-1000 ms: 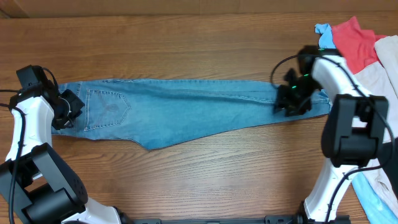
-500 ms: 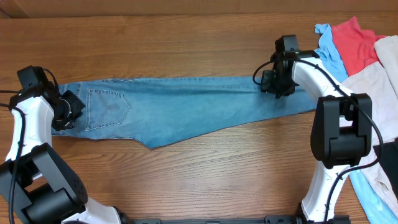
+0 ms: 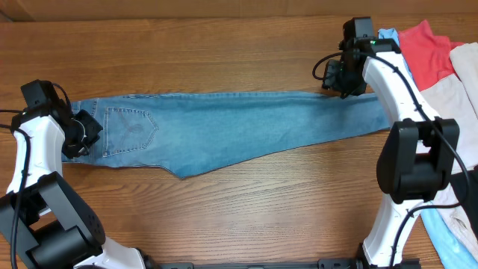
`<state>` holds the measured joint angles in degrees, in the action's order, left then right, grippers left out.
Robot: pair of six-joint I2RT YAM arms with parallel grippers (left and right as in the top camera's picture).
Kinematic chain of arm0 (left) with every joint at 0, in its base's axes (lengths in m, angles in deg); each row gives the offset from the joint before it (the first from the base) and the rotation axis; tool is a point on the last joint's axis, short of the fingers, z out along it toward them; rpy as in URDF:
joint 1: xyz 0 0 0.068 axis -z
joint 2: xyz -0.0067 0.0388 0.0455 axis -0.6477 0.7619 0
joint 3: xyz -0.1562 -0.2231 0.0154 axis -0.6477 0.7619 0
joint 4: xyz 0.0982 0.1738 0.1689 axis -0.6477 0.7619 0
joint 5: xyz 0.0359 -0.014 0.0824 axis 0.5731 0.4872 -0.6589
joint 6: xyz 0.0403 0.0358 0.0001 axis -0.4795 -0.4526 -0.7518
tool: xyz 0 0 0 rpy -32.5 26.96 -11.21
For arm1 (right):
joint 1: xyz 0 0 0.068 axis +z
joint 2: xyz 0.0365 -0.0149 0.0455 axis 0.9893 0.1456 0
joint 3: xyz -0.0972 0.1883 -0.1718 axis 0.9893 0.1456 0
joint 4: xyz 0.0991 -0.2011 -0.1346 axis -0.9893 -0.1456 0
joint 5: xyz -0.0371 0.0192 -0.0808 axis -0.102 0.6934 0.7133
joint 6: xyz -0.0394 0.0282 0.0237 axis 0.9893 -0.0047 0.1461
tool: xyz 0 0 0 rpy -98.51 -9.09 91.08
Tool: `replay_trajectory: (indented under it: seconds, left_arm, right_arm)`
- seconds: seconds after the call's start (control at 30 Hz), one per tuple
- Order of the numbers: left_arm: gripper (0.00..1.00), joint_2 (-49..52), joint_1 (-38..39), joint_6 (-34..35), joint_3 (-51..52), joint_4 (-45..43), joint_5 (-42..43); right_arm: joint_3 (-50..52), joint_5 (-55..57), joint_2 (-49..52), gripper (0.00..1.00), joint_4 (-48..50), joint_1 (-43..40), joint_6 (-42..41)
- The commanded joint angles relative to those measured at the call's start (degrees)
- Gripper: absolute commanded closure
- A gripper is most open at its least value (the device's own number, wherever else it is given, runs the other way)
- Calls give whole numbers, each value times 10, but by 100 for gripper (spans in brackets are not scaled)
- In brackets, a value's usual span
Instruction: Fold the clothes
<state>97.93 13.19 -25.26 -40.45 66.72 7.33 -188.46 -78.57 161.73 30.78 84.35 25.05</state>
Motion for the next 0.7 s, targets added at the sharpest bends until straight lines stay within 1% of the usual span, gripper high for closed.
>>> replay_trajectory:
  seconds: [0.0,0.1,0.2,0.33,0.47,0.53,0.6,0.67]
  left_arm:
    - [89,3,2,-11,-11,1,4]
    - [89,3,2,-11,-11,1,3]
    - [89,3,2,-11,-11,0,4]
    - [89,3,2,-11,-11,1,3]
    - [89,3,2,-11,-11,2,2]
    - [89,3,2,-11,-11,2,2]
    - [88,3,2,-11,-11,2,2]
    - [88,3,2,-11,-11,3,2]
  right_arm:
    - [-28,-45,-52,48,-45,-1,49]
    - [-19,-88,-52,49,-105,0,84]
    - [14,-87,-52,49,-106,6,107]
    - [95,-87,-52,49,-46,23,111]
    - [155,-85,-52,48,48,32,120]
    - [171,-85,-52,46,91,32,119]
    - [180,-85,-52,43,137,32,114]
    - [180,-85,-52,42,178,31,104]
